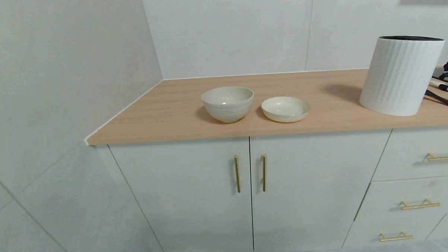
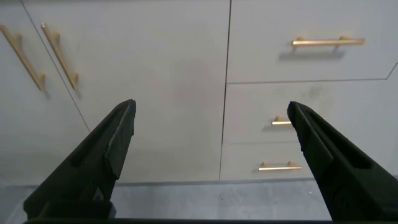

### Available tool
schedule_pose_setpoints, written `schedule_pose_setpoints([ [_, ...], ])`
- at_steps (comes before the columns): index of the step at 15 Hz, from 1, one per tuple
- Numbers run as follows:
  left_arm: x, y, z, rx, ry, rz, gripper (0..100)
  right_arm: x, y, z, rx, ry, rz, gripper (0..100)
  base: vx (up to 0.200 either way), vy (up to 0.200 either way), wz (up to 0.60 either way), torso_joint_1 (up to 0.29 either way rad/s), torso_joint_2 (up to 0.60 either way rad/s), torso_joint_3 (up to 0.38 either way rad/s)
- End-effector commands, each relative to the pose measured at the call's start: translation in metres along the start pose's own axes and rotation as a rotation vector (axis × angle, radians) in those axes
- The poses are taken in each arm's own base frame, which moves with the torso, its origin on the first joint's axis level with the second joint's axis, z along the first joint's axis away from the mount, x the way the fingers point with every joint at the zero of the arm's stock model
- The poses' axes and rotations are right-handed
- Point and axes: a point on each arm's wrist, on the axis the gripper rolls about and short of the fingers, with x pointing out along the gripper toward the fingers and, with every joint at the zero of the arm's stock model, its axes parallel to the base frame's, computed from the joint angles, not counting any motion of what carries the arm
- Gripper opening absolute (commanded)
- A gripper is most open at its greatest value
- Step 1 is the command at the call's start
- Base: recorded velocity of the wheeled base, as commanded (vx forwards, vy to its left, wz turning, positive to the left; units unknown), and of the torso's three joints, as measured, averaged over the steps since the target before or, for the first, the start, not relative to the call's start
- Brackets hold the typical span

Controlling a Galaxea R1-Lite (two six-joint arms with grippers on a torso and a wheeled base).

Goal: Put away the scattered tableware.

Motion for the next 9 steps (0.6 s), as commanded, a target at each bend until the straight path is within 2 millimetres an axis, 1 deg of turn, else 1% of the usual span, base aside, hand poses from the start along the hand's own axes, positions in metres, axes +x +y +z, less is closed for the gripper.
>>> schedule_pose_setpoints([
  [1,0.0001,0.0000,-0.0001,0.000,0.002,0.001,100,0.0001,0.0000,0.0000,0.000,0.001,0.001,100,0.000,0.000,0.00,-0.168,0.47,0.295],
  [7,0.0001,0.0000,-0.0001,-0.002,0.002,0.001,100,0.0001,0.0000,0.0000,0.000,0.001,0.001,100,0.000,0.000,0.00,-0.138,0.45,0.304],
  [9,0.0001,0.0000,-0.0001,0.000,0.002,0.001,100,0.0001,0.0000,0.0000,0.000,0.001,0.001,100,0.000,0.000,0.00,-0.044,0.19,0.139],
])
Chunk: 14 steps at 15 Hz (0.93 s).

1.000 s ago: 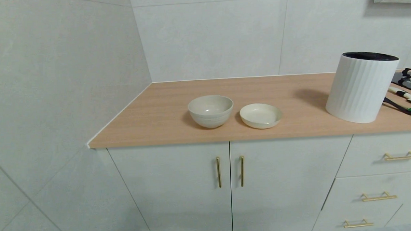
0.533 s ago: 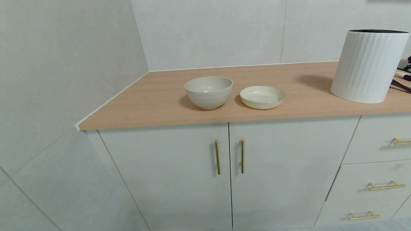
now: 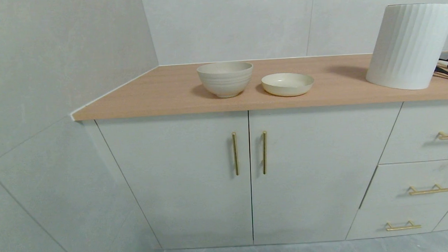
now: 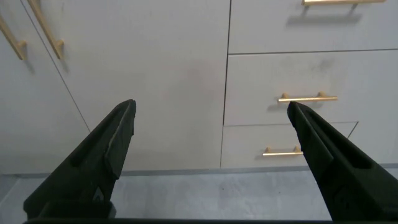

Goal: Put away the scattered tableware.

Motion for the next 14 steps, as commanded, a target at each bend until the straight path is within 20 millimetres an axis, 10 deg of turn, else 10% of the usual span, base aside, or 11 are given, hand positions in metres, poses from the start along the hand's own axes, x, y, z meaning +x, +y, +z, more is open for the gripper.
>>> schedule_pose_setpoints([
  [1,0.000,0.000,0.000,0.000,0.003,0.000,100,0.000,0.000,0.000,0.000,0.001,0.001,100,0.000,0.000,0.00,-0.017,0.09,0.046],
  [11,0.000,0.000,0.000,0.002,0.003,0.000,100,-0.001,0.000,0.002,-0.038,-0.010,0.020,100,0.000,0.000,0.00,0.000,0.00,0.000],
  [14,0.000,0.000,0.000,0.002,0.003,0.000,100,-0.008,0.004,0.066,0.041,-0.111,0.196,100,0.000,0.000,0.00,0.000,0.00,0.000],
])
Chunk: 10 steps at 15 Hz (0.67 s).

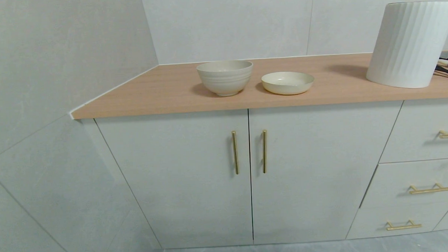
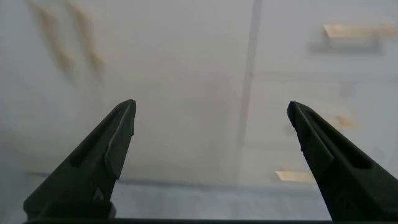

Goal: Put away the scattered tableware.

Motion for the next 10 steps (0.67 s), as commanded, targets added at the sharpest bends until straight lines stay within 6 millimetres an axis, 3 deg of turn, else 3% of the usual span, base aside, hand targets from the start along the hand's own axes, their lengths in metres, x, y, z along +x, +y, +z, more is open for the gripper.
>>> schedule_pose_setpoints([
  [1,0.000,0.000,0.000,0.000,0.002,0.000,100,0.011,0.002,0.045,0.047,0.016,0.110,100,0.000,0.000,0.00,0.000,0.00,0.000],
  [4,0.000,0.000,0.000,0.000,0.002,0.000,100,0.040,0.002,0.064,0.072,0.154,0.216,100,0.000,0.000,0.00,0.000,0.00,0.000],
  [7,0.000,0.000,0.000,0.000,0.002,0.000,100,0.088,0.002,0.079,0.106,0.318,0.302,100,0.000,0.000,0.00,0.000,0.00,0.000],
  [10,0.000,0.000,0.000,0.001,0.002,0.000,100,0.136,0.013,0.069,0.104,0.458,0.386,100,0.000,0.000,0.00,0.000,0.00,0.000],
])
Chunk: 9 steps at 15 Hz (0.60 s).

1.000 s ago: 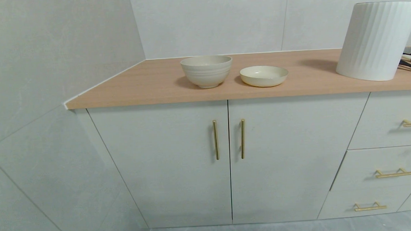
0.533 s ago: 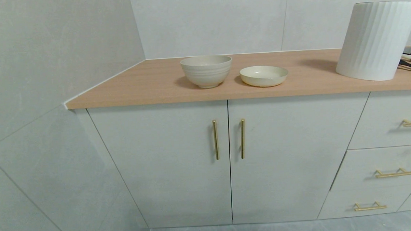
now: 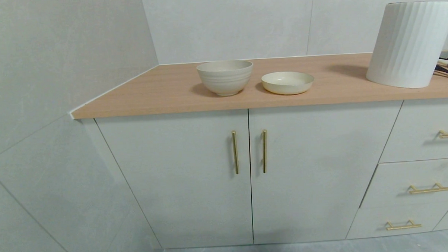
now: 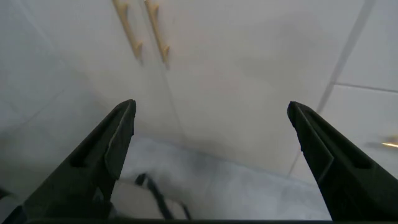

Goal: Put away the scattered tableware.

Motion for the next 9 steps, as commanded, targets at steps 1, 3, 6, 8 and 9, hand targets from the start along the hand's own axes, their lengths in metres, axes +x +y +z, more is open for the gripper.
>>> schedule_pose_setpoints([
  [1,0.000,0.000,0.000,0.000,0.002,0.000,100,0.066,-0.004,0.006,0.017,0.222,0.089,100,0.000,0.000,0.00,0.000,0.00,0.000],
  [3,0.000,0.000,0.000,0.002,0.002,0.000,100,0.106,0.004,0.011,-0.003,0.292,0.119,100,0.000,0.000,0.00,0.000,0.00,0.000],
  [6,0.000,0.000,0.000,0.005,0.002,0.000,100,0.167,0.011,0.011,-0.018,0.277,0.162,100,0.000,0.000,0.00,0.000,0.00,0.000],
  [8,0.000,0.000,0.000,0.006,0.002,0.000,100,0.201,0.018,0.008,-0.025,0.251,0.193,100,0.000,0.000,0.00,0.000,0.00,0.000],
  [9,0.000,0.000,0.000,0.006,0.002,0.000,100,0.206,0.020,0.008,-0.027,0.246,0.201,100,0.000,0.000,0.00,0.000,0.00,0.000],
])
